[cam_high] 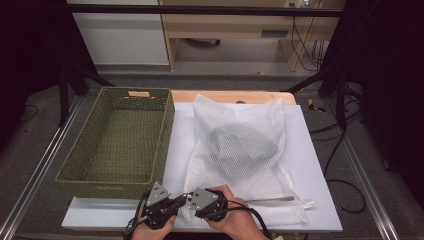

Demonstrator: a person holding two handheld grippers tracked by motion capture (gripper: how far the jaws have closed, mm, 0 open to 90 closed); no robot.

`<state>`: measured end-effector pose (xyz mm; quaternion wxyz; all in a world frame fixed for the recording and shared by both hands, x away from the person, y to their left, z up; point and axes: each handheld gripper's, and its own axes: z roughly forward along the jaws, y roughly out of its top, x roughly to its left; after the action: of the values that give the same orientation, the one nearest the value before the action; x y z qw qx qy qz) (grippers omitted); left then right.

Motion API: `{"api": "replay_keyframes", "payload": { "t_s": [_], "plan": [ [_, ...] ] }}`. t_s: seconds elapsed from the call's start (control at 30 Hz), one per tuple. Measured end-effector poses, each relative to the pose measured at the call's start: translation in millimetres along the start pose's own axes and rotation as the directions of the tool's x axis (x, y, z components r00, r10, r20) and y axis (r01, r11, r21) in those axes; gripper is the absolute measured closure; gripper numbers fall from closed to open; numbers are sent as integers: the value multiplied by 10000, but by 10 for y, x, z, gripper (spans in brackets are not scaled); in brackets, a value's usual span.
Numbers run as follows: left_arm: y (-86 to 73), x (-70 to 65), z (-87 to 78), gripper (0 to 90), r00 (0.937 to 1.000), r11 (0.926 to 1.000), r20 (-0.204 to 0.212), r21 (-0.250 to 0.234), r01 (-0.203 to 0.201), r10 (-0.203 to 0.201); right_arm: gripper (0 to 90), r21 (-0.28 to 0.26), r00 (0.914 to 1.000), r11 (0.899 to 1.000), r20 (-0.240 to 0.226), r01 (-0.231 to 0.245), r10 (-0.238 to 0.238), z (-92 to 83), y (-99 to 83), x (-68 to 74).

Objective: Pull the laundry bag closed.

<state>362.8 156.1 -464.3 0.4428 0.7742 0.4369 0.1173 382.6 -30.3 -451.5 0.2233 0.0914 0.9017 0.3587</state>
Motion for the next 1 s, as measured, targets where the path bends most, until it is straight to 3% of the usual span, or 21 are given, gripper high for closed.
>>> {"api": "replay_keyframes", "payload": {
  "t_s": [0.63, 0.73, 1.0],
  "plan": [
    [18, -27, -10, 884, 9999, 9999, 98, -53, -94, 95, 818, 505, 9997, 9985, -86, -214, 218, -29, 14, -18],
    [20, -28, -17, 884, 9999, 9999, 136, -96, -58, 59, 819, 783, 10000, 9969, -14, -85, 86, -20, -11, -34],
    [24, -32, -24, 884, 9999, 9998, 163, -206, -41, 44, 818, 1151, 9996, 9930, -63, -259, 268, -54, -108, -109]
  ]
}}
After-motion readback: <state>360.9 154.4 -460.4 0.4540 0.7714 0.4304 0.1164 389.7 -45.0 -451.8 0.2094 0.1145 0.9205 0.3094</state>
